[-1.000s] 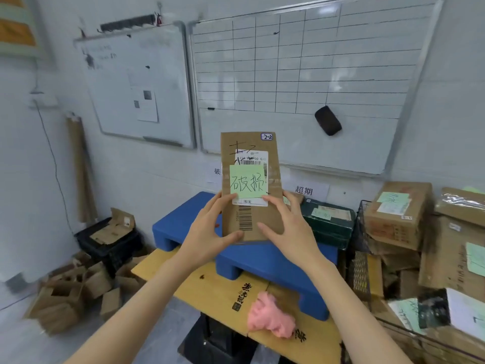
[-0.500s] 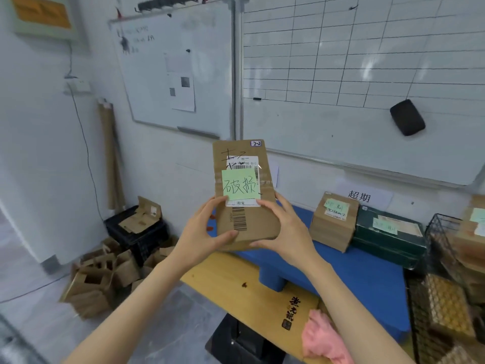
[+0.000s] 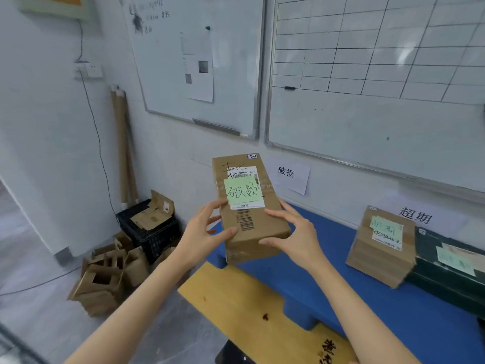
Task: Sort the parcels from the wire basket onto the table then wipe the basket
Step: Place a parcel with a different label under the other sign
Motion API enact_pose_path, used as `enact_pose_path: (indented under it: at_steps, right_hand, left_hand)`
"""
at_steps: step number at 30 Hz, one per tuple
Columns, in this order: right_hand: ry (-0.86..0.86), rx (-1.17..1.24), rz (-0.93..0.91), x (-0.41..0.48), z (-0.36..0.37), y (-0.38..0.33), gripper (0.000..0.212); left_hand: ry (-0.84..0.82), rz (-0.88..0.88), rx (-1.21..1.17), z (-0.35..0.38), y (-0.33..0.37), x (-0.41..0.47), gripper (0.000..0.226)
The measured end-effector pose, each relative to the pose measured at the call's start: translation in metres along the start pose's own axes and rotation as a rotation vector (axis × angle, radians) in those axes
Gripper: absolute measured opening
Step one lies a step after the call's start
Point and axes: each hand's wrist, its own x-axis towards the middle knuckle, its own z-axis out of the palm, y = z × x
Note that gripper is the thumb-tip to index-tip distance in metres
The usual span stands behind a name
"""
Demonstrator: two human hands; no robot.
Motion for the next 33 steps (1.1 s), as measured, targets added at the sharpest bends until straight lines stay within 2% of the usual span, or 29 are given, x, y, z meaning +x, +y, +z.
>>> enact_pose_path:
  at_steps: [4,9,13,20,27,30,33]
  right_hand:
    - [0.017,0.043,0.035,0.048,0.000,0.024,0.061]
    - [0.067,0.084,0.076,0.091,-0.001,0.062,0.051]
    - [0.104,0.086,0.120,0.106,0.003,0.090,0.046]
    - [0.069,0.077,0.213,0.120,0.003,0.139,0.039]
    - [0.020,0.090,0.298,0.124,-0.002,0.188,0.039]
    - [-0.046,0.056,0.350,0.132,-0.011,0.207,0.044]
    - [-0.091,-0.007,0.374,0.142,-0.018,0.219,0.054]
  left_hand:
    - [-0.010,-0.018,-0.035,0.002,-0.016,0.054,0.053]
    - [-0.063,-0.085,-0.049,0.021,-0.047,0.107,0.055]
    - [-0.106,-0.145,-0.073,0.038,-0.070,0.130,0.055]
    - [-0.183,-0.182,-0.011,0.055,-0.103,0.161,0.056]
    - [-0.266,-0.101,0.324,0.057,-0.132,0.182,0.051]
    - [-0.288,-0.026,0.535,0.057,-0.142,0.191,0.058]
    - [-0.304,0.039,0.645,0.059,-0.147,0.199,0.069]
